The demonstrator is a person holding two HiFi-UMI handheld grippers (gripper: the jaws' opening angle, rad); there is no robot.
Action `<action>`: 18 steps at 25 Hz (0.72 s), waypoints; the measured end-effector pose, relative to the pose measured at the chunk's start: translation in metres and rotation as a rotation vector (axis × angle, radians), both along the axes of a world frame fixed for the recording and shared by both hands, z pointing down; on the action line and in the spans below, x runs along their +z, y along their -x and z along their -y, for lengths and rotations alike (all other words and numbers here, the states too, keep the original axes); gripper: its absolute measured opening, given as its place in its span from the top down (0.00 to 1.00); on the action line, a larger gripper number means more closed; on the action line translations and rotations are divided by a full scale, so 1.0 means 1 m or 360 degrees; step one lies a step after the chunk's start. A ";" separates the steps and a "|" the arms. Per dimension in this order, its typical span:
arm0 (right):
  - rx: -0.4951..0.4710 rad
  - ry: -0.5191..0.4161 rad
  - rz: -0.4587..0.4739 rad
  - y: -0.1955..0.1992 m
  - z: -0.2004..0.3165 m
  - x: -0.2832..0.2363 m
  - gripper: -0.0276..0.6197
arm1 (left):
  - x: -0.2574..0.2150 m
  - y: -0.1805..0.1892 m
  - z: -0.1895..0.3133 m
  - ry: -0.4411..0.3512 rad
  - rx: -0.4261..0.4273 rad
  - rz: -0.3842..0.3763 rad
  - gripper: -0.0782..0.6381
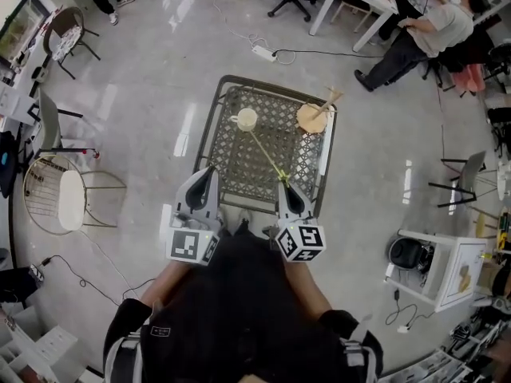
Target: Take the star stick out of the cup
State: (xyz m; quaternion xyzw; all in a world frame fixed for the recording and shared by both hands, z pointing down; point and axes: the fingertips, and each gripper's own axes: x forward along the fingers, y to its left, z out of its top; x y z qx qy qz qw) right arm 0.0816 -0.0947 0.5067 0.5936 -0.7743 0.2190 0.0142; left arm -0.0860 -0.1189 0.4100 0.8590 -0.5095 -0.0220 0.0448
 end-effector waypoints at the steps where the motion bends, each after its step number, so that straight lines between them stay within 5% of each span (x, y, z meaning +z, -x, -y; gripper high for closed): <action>1: 0.0004 0.0002 -0.0011 0.001 -0.002 0.000 0.93 | 0.001 0.001 0.000 0.0005 0.0007 -0.0002 0.87; 18: 0.0052 -0.0008 -0.0076 0.009 -0.005 -0.001 0.93 | 0.003 0.006 0.005 0.0008 0.0077 -0.0036 0.87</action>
